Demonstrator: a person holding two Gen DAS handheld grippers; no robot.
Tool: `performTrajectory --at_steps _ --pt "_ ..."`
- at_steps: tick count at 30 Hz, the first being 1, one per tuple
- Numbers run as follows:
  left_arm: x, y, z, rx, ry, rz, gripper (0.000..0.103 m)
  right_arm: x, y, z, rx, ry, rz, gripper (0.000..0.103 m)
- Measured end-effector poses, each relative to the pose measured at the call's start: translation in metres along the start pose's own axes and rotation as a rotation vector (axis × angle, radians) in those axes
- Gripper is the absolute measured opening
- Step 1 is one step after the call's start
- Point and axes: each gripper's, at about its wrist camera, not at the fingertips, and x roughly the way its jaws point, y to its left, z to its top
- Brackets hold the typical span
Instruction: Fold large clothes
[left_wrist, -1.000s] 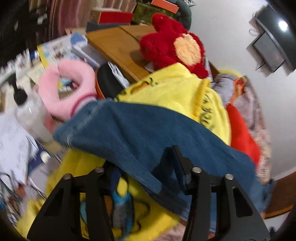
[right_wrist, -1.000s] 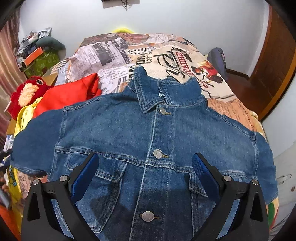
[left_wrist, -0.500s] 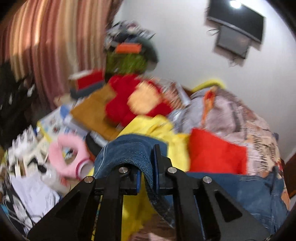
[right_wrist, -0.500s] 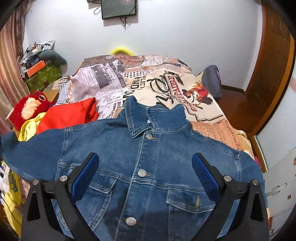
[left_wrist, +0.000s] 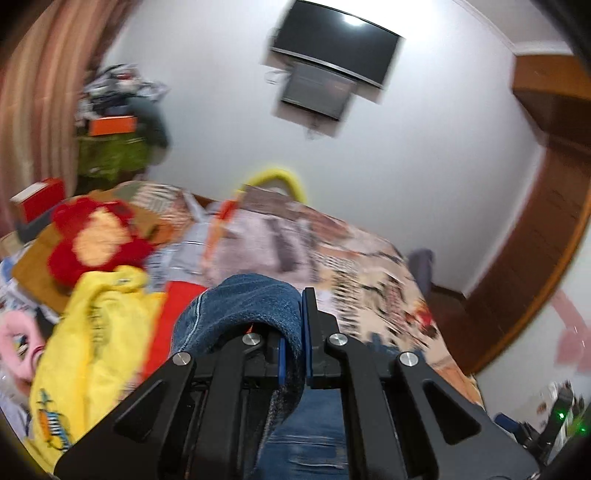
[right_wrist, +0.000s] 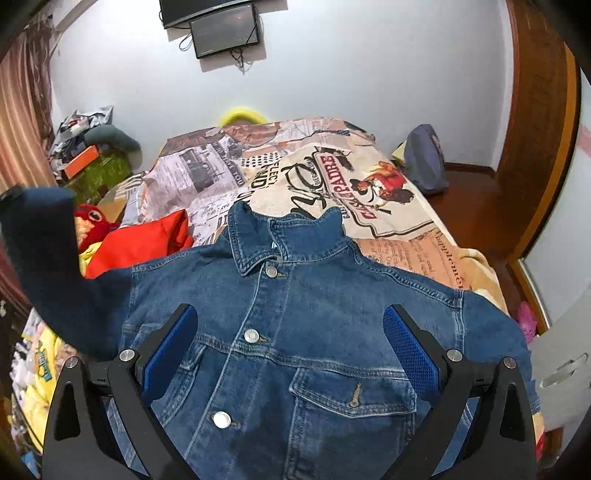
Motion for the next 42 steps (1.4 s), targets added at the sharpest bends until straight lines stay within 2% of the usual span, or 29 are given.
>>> performTrajectory --at_steps 5,8,12,16,19,21,25,27,29,32,34,36,39,42 --pt "0.036 -0.071 -0.029 0.110 0.111 -0.094 0.006 -0.005 -0.018 -0.006 0.003 0.003 0.001 0.100" --pt "0.058 -0.109 -0.061 0.194 0.205 -0.138 0.006 -0.011 -0.027 -0.010 0.019 -0.013 0.000 0.100" --pt "0.090 -0.152 -0.113 0.310 0.373 -0.175 0.006 -0.016 -0.035 -0.014 0.017 -0.015 -0.002 0.100" --pt "0.111 -0.173 -0.160 0.372 0.536 -0.215 0.006 -0.015 -0.042 -0.018 0.009 0.000 -0.018 0.100" --pt "0.111 -0.186 -0.193 0.435 0.608 -0.247 0.007 -0.013 -0.047 -0.022 0.008 0.019 -0.031 0.100" --pt "0.106 -0.190 -0.207 0.501 0.632 -0.237 0.012 -0.011 -0.049 -0.024 0.007 0.031 -0.039 0.100" --pt "0.088 -0.185 -0.211 0.555 0.635 -0.218 0.028 -0.015 -0.056 -0.027 0.020 0.032 -0.052 0.100" --pt "0.074 -0.178 -0.204 0.552 0.611 -0.223 0.045 -0.019 -0.057 -0.024 0.028 0.028 -0.042 0.100" --pt "0.068 -0.173 -0.192 0.543 0.582 -0.227 0.050 -0.021 -0.055 -0.022 0.027 0.020 -0.044 0.100" --pt "0.044 -0.157 -0.173 0.526 0.525 -0.216 0.051 -0.022 -0.045 -0.017 0.009 0.006 -0.056 0.100" --pt "0.031 -0.143 -0.160 0.497 0.470 -0.194 0.056 -0.021 -0.033 -0.013 -0.022 0.004 -0.046 0.100" --pt "0.020 -0.125 -0.148 0.461 0.418 -0.166 0.064 -0.019 -0.022 -0.012 -0.049 0.006 -0.035 0.100" --pt "0.011 -0.089 -0.133 0.408 0.373 -0.095 0.067 -0.016 0.000 -0.011 -0.110 0.017 -0.013 0.100" --pt "0.013 -0.052 -0.129 0.388 0.371 0.006 0.067 -0.008 0.025 -0.012 -0.172 0.036 0.003 0.100"
